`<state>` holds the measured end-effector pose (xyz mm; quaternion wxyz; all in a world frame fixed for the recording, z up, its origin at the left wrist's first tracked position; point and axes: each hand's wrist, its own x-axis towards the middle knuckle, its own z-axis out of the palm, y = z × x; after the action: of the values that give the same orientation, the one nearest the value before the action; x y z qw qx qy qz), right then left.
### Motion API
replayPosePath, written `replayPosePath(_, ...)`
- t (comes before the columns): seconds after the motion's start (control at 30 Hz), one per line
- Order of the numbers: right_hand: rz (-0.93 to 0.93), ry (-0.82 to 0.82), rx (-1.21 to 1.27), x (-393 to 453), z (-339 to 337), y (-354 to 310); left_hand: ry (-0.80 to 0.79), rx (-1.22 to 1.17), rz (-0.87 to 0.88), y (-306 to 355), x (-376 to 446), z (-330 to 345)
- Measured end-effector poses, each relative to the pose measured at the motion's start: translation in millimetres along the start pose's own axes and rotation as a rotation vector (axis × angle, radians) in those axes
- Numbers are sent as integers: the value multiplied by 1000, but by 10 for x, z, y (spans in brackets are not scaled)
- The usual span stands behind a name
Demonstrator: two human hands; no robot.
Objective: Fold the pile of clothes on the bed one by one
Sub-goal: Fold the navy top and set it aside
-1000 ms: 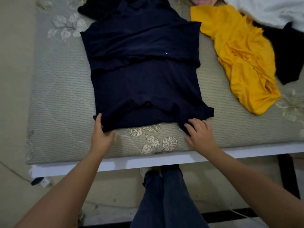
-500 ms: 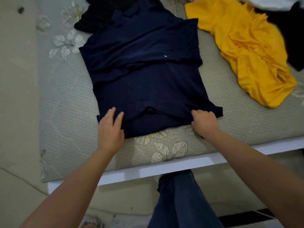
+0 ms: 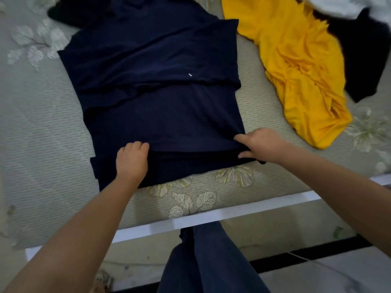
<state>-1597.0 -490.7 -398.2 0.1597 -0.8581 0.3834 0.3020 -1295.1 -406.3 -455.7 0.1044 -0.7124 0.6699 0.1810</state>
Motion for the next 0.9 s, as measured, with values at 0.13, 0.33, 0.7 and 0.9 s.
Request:
replayPosePath(0.13,-74,158,-57,177,-267,124,37,-109,-69,-253,-25,-240)
replayPosePath(0.33,-154,617,-40,546,-739,243,291,-255,-260,-413,288,-736)
replayPosePath(0.7,405,790,68,1291,-1655,706,347,-108,-237,-881,1394,-1746)
replayPosePath(0.9,542,615,25,2161,-2101,1076,297,128,-195,-1034,2496,-1943)
